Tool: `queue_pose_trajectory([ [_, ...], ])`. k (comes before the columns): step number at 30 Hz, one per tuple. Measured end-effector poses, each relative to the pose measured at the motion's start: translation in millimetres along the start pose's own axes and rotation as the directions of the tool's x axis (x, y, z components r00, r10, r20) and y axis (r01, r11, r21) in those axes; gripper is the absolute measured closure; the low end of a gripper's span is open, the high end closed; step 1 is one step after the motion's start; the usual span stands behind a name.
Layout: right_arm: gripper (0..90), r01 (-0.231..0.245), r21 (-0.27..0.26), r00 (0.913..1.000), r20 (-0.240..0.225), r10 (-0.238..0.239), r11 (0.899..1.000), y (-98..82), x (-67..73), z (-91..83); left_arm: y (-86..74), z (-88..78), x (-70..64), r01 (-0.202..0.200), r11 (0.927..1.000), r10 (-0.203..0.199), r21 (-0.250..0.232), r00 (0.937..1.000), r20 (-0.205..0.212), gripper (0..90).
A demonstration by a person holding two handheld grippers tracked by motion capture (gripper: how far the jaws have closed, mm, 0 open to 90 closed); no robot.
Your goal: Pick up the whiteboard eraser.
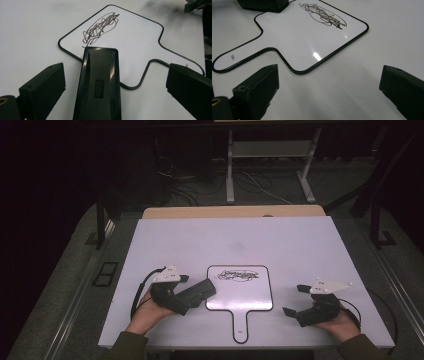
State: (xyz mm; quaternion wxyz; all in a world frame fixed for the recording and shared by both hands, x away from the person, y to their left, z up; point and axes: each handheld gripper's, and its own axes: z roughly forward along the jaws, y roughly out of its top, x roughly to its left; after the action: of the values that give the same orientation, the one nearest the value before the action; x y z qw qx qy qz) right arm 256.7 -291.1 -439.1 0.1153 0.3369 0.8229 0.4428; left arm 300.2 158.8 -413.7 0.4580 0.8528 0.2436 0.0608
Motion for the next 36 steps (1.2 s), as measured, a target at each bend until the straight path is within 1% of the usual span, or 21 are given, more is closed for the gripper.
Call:
queue_pose_trajectory([
  [3,1.5,0.002,0.001,1.0000,0.001,-0.002,1.000,-0.1,0.0,0.0,4.5,3.2,2.5,-0.005,0.9999,0.005,0.014,0.9999,0.011,2.1],
  [4,1.4,0.000,0.002,1.0000,0.002,0.000,1.000,-0.3,-0.1,0.0,8.3,5.0,4.3,-0.015,0.9995,0.015,0.027,0.9998,0.013,3.0],
  [6,1.4,0.000,0.002,1.0000,0.002,0.000,1.000,-0.4,-0.2,0.1,11.1,7.0,4.7,-0.016,0.9995,0.015,0.028,0.9998,0.016,3.6],
  [7,1.5,0.000,0.001,1.0000,0.000,0.000,1.000,-0.4,-0.3,0.3,15.8,10.1,5.9,-0.028,0.9988,0.028,0.041,0.9994,0.018,4.7],
  [10,1.4,0.002,-0.002,1.0000,-0.001,-0.002,1.000,-0.6,-0.2,0.2,19.6,14.0,6.9,-0.037,0.9980,0.036,0.050,0.9992,0.017,6.8],
  [13,1.5,0.001,0.001,1.0000,-0.003,-0.001,1.000,-1.2,-0.1,-0.2,21.8,17.4,6.5,-0.047,0.9970,0.047,0.062,0.9989,0.010,12.3],
  [14,1.5,0.002,0.001,1.0000,-0.003,-0.002,1.000,-1.4,-0.1,-0.4,21.6,18.5,5.4,-0.045,0.9966,0.044,0.069,0.9990,0.005,12.9],
  [16,1.5,0.002,0.003,1.0000,-0.005,-0.001,1.000,-1.7,0.3,-0.6,21.0,20.9,4.6,-0.061,0.9935,0.060,0.096,0.9981,0.010,13.4],
  [20,1.4,0.006,0.004,1.0000,-0.007,-0.006,1.000,-1.7,0.6,-0.1,19.3,25.8,4.3,-0.069,0.9866,0.071,0.148,0.9974,-0.012,14.5],
  [22,1.4,0.009,0.004,0.9999,-0.008,-0.009,1.000,-1.7,1.0,0.3,18.2,27.3,4.8,-0.063,0.9836,0.068,0.169,0.9975,-0.021,15.9],
  [24,1.4,0.007,0.007,0.9999,-0.008,-0.007,1.000,-1.7,1.3,0.6,16.9,28.1,5.5,-0.069,0.9791,0.075,0.191,0.9969,-0.023,17.7],
  [25,1.4,0.007,0.008,0.9999,-0.009,-0.007,1.000,-1.7,1.3,0.5,16.3,28.8,5.4,-0.063,0.9781,0.069,0.198,0.9974,-0.020,19.0],
  [26,1.4,0.007,0.008,0.9999,-0.009,-0.007,1.000,-1.7,1.3,0.7,15.9,29.1,6.0,-0.065,0.9750,0.070,0.213,0.9975,-0.014,20.3],
  [28,1.4,0.006,0.010,0.9999,-0.008,-0.006,1.000,-1.9,1.3,0.7,14.3,30.8,6.3,-0.067,0.9692,0.073,0.237,0.9972,-0.016,21.1],
  [29,1.4,0.006,0.010,0.9999,-0.008,-0.006,1.000,-1.9,1.3,0.7,14.3,30.8,6.3,-0.067,0.9692,0.073,0.237,0.9972,-0.016,21.6],
  [30,1.4,0.008,0.012,0.9999,-0.008,-0.008,1.000,-2.1,1.3,0.8,13.7,31.4,6.2,-0.061,0.9680,0.067,0.243,0.9976,-0.017,22.1],
  [33,1.4,0.009,0.013,0.9999,-0.008,-0.009,1.000,-2.2,1.3,0.9,12.7,32.1,7.2,-0.061,0.9631,0.066,0.262,0.9977,-0.011,23.9],
  [36,1.5,0.009,0.015,0.9999,-0.008,-0.009,1.000,-2.2,1.3,0.9,12.2,33.1,7.2,-0.053,0.9616,0.059,0.269,0.9981,-0.015,25.6],
])
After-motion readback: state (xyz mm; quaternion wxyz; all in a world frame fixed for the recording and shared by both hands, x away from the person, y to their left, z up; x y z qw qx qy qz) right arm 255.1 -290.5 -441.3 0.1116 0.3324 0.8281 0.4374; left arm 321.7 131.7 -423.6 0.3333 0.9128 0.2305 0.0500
